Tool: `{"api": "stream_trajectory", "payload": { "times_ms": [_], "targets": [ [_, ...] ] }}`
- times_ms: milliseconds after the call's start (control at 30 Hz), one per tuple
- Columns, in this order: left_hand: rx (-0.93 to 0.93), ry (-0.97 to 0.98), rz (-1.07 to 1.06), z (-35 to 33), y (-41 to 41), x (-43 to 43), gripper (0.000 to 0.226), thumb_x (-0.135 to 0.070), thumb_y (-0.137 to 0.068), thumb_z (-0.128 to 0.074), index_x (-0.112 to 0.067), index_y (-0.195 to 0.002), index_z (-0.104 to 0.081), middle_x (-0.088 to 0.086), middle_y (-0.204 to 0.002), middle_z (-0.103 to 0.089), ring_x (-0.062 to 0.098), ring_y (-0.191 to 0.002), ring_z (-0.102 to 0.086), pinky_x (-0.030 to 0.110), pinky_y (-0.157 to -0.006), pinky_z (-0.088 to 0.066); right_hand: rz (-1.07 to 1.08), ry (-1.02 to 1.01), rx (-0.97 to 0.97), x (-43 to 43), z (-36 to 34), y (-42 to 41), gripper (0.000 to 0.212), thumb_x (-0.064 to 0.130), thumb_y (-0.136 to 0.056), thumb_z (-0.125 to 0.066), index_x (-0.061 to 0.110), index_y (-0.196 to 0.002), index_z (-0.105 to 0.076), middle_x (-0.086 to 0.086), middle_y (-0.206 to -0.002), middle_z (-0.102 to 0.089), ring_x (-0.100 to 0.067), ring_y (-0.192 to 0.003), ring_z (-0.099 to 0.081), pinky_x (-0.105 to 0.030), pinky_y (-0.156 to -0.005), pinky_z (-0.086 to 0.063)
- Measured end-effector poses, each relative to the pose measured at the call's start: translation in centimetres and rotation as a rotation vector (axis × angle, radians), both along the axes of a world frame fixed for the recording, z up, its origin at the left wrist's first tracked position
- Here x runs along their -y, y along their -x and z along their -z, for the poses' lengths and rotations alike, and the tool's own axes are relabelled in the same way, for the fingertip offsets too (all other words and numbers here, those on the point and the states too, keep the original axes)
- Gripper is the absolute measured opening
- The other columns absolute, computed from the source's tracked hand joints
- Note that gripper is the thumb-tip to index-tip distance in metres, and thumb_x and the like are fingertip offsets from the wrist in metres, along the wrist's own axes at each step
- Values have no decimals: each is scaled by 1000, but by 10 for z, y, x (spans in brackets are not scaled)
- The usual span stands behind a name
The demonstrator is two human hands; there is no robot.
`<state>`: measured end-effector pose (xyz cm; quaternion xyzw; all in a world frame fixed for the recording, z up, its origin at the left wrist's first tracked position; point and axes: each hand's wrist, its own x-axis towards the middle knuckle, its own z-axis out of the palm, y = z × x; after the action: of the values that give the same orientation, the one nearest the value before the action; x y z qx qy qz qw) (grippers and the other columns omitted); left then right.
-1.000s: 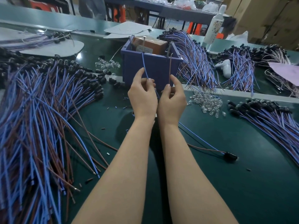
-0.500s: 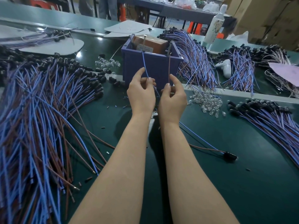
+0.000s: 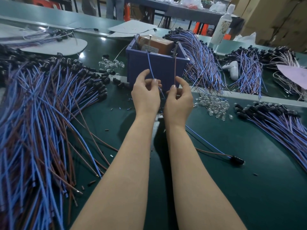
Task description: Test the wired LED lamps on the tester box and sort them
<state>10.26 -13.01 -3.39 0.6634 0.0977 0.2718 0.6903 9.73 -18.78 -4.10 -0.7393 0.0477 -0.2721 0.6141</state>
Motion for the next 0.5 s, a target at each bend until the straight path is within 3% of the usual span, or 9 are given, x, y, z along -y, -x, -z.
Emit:
{"api": "stream_trajectory", "payload": {
  "times_ms": [100,267,400,500],
  "targets": [
    [28,-10,-31,0,3,0,21,-3,-93,-51,-12,-113,-49,0,-85,-67,1,-73,-66,23,-77,-55,-1,-8,7,0,0,0,27,10,-94,-50,16,-118,-61,0,-79,-60,-17,-77,-59,-28,-75,-46],
    [43,-15,-65,0,5,1,6,-3,-92,-54,-9,-92,-51,0,-81,-66,4,-69,-67,25,-72,-56,0,-15,10,0,-1,1,27,10,-94,-50,16,-117,-61,-1,-81,-61,-17,-77,-59,-28,-76,-47],
    [32,-72,-93,-1,7,5,3,-7,-91,-57,-11,-91,-57,-1,-84,-67,9,-77,-66,21,-76,-53,-3,-15,11,1,-1,1,26,11,-94,-50,17,-116,-61,-2,-82,-62,-18,-78,-60,-31,-77,-49],
    [36,-85,-88,-1,8,7,5,-7,-90,-58,-11,-94,-58,-3,-87,-66,1,-76,-61,11,-73,-48,-1,-16,8,0,-1,1,25,10,-93,-50,17,-115,-61,-2,-81,-62,-20,-79,-61,-35,-78,-50]
  ]
}}
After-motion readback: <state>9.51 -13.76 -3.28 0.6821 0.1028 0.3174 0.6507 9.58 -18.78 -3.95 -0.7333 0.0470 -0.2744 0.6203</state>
